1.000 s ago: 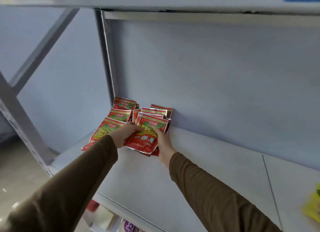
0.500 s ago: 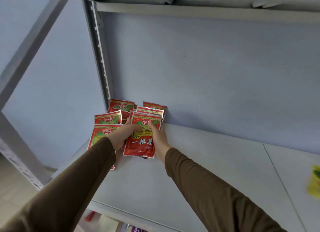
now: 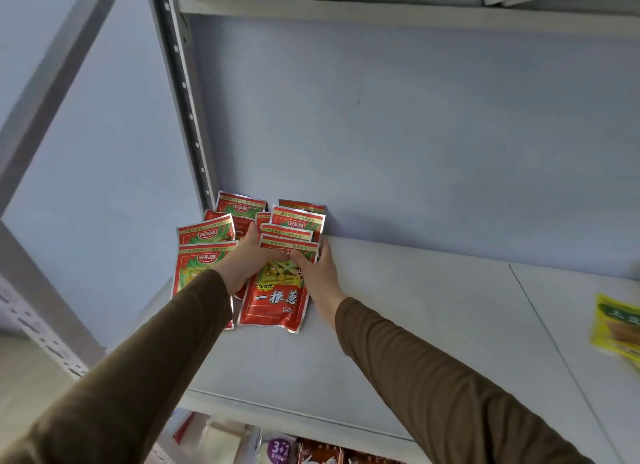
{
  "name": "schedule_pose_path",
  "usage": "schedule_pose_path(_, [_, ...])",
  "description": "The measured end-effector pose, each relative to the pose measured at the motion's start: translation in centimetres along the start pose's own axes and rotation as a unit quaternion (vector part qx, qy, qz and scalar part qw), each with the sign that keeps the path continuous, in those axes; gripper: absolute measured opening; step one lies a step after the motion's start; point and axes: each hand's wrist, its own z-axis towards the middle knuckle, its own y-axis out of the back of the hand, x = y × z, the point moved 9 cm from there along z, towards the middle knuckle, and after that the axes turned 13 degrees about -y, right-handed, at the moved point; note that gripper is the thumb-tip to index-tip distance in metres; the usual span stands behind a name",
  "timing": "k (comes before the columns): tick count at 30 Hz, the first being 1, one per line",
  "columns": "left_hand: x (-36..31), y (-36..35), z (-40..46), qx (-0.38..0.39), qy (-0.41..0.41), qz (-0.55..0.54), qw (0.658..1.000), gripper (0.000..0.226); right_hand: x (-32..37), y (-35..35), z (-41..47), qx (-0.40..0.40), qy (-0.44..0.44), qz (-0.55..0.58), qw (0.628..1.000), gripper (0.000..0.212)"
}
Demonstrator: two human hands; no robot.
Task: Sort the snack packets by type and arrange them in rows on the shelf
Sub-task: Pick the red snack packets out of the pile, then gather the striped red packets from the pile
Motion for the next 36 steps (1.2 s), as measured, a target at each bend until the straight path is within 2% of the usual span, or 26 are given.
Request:
schedule_pose_path(3, [-1.2,0.4,0.0,-0.015,-0.038,0.04,0.998,0.065,0.2,0.3,-0.5,-0.002,0.0,0.0,1.0,0.058])
schedule_pose_path(6, [-2.1,1.0,-0.2,-0.029,-0.07,0.066,0.995,0.068,1.0,1.6,-1.3,-0.022,0.011,-0.009,1.0,0.076])
schedule_pose_path(10, [-3.5,1.4,-0.6,-0.057,-0.12,0.172,0.976,0.074,3.1,4.6,-2.7,-0.092,0.06,-0.114,0.987,0.084])
schedule_pose_path(12, [-4.4,0.6,-0.6,-0.048,-0.161,0.261,0.951,0.07,4.5,6.2,-3.8,-0.123,0.105,-0.205,0.965,0.078])
schedule_pose_path(14, [-5.4,-1.2,-0.8,-0.014,-0.206,0.341,0.917,0.066,5.7,7.9,-5.1,-0.16,0.155,-0.313,0.923,0.063])
schedule_pose_path(17, [-6.8,-4.8,-1.1,0.036,-0.254,0.407,0.877,0.063,6.5,10.7,-7.0,-0.186,0.186,-0.41,0.873,0.05])
schedule_pose_path(25, [-11.5,-17.4,-3.2,0.123,-0.348,0.414,0.832,0.059,5.3,21.1,-12.0,-0.237,0.171,-0.503,0.813,0.05])
schedule_pose_path(31, [-14.4,-27.7,-5.9,0.163,-0.379,0.407,0.815,0.058,3.2,30.6,-16.6,-0.275,0.14,-0.511,0.803,0.056])
schedule_pose_path(36, [-16.1,-36.8,-9.4,0.184,-0.375,0.399,0.816,0.057,1.1,39.2,-21.0,-0.291,0.125,-0.531,0.786,0.057])
